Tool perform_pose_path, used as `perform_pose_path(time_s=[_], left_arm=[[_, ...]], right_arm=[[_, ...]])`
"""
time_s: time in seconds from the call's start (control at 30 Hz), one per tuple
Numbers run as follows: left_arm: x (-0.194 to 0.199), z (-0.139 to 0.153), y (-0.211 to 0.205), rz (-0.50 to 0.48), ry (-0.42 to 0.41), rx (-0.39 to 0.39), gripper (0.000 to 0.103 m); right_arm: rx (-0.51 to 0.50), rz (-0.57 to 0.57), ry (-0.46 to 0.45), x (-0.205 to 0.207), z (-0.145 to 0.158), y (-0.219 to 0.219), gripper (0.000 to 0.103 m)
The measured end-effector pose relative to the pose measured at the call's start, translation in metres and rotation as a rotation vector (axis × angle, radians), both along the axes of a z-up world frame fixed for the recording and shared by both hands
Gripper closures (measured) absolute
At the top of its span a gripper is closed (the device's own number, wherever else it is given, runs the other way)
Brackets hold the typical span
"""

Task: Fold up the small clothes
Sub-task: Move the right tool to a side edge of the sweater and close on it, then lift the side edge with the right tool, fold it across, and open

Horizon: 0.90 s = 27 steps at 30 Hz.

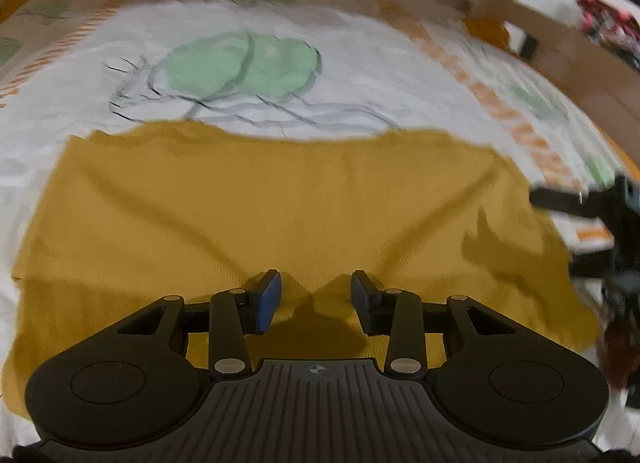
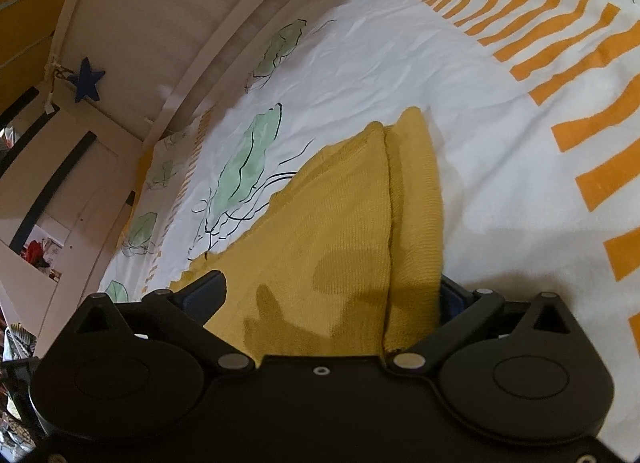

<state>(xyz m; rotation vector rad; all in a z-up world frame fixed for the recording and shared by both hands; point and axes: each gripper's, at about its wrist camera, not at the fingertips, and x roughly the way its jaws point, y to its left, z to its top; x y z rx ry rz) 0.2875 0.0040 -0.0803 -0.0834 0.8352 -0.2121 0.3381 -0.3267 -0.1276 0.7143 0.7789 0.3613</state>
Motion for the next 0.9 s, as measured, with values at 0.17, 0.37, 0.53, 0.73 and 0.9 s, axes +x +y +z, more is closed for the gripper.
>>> perform_pose_path(time_s=[0.17,0.37,0.53,0.73,0.9], left_arm=[[-0.007,-0.001,-0.007,-0.045,-0.038,0.051,0.065],[0.009,-0.013,-0.013,-0.049,-0.03,0.061,0.061],[0.008,-0.004,0.009,-0.025,0.006,-0.037,0.061],[-0.001,0.005,0.053,0.025,0.04,-0.113,0.061],[-0.004,0.012,0.088,0.046,0.057,-0.105,0.061]], right_arm=[[-0.005,0.001,0.003,0.001,0.0,0.0,0.0],[-0.016,0.003,0.001,0.001,0.001,0.002,0.0],[-0.017,0.012,-0.003,0.001,0.0,0.001,0.0],[-0.132,0.007,0.009,-0.001,0.004,0.005,0.04],[-0.137,-0.008,0.02,-0.003,0.001,0.002,0.069]])
